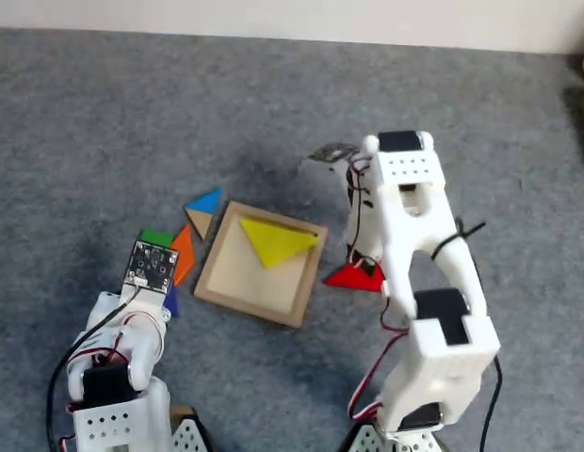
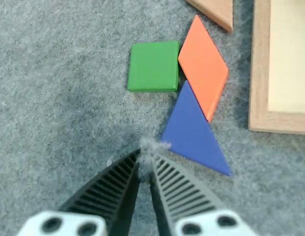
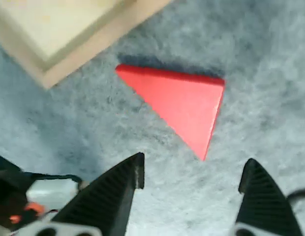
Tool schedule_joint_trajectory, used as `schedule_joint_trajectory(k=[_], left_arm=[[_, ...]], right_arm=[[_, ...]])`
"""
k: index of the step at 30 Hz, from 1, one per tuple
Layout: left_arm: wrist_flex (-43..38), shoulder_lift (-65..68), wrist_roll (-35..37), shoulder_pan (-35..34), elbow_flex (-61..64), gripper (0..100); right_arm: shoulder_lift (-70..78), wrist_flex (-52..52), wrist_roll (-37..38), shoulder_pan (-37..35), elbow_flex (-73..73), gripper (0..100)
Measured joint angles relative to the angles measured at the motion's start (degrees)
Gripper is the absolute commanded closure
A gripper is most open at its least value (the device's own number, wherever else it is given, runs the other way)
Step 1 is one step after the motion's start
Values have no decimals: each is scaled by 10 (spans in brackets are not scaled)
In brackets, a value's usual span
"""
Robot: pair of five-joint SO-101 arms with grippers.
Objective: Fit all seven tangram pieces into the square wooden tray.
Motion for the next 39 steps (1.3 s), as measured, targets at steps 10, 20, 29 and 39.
schedule_joint_trajectory(k=[10,20,29,39], left_arm=[[-11,0,0,0,0,992],[-14,0,0,0,0,992],[-14,0,0,0,0,992],[-14,0,0,0,0,992]], right_arm=[[-39,-193,57,-47,198,591],[1,-309,87,-40,241,591],[24,-310,91,-37,232,720],[24,-311,91,-17,230,800]])
